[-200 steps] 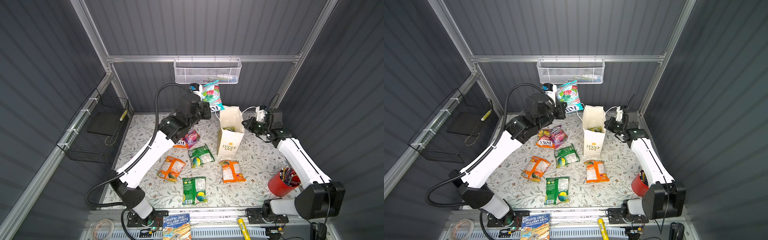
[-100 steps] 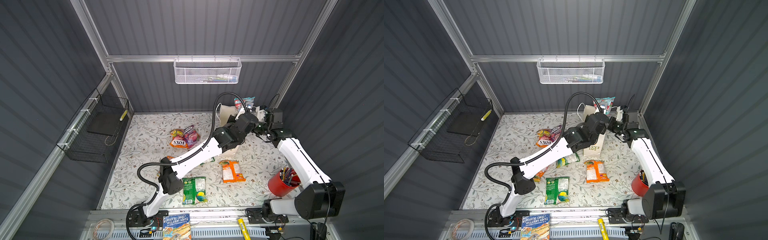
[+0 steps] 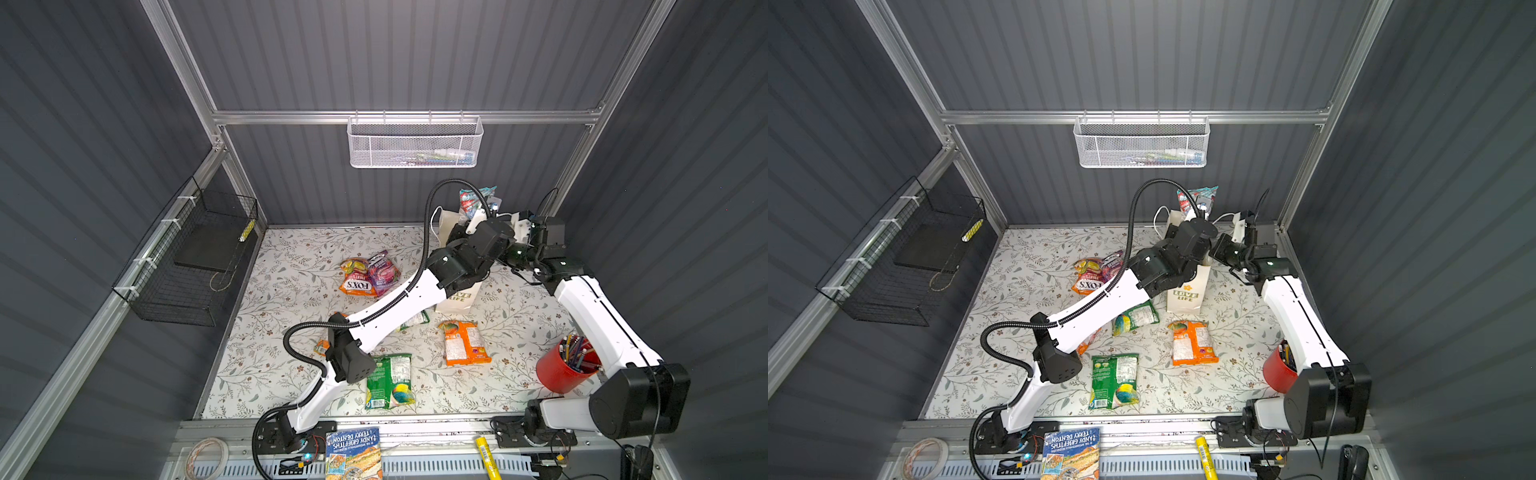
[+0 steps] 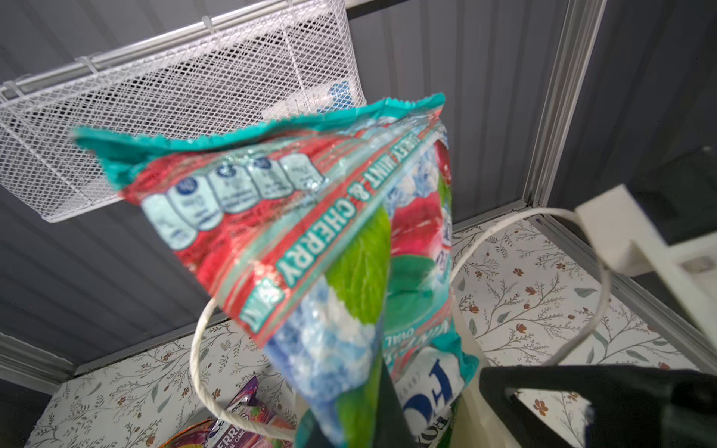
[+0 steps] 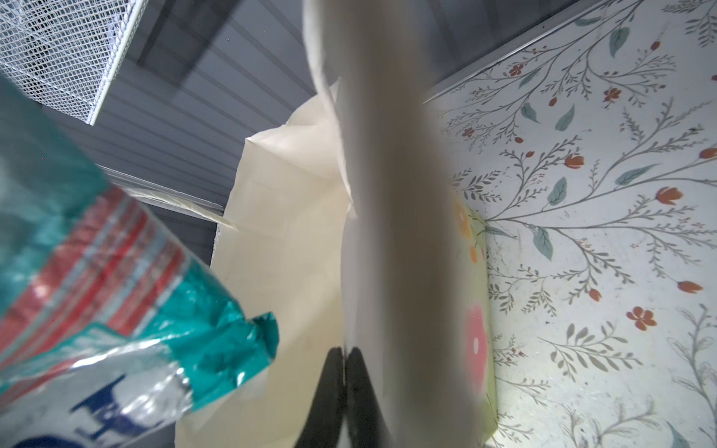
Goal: Place the snacks into the paper bag
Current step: 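Open the left gripper to drop the teal bag into the paper bag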
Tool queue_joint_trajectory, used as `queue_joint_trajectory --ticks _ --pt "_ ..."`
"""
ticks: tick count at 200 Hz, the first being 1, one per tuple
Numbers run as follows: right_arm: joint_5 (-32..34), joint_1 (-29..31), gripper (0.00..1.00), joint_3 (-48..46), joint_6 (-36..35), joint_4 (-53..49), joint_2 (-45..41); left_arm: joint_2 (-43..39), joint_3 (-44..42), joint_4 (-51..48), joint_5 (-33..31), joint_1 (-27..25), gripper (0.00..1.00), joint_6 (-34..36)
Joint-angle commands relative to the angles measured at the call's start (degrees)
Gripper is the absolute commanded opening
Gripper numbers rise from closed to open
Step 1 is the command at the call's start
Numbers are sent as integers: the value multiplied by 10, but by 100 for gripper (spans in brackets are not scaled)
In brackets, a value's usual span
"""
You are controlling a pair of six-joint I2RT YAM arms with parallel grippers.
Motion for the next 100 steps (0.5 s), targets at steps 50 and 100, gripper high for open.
queue_joint_trajectory --ticks 50,100 --pt "-9 3 0 10 -4 13 -5 -2 -13 -34 75 34 0 -61" --pt "-13 3 0 10 -2 15 -2 1 -26 -41 122 34 0 -79"
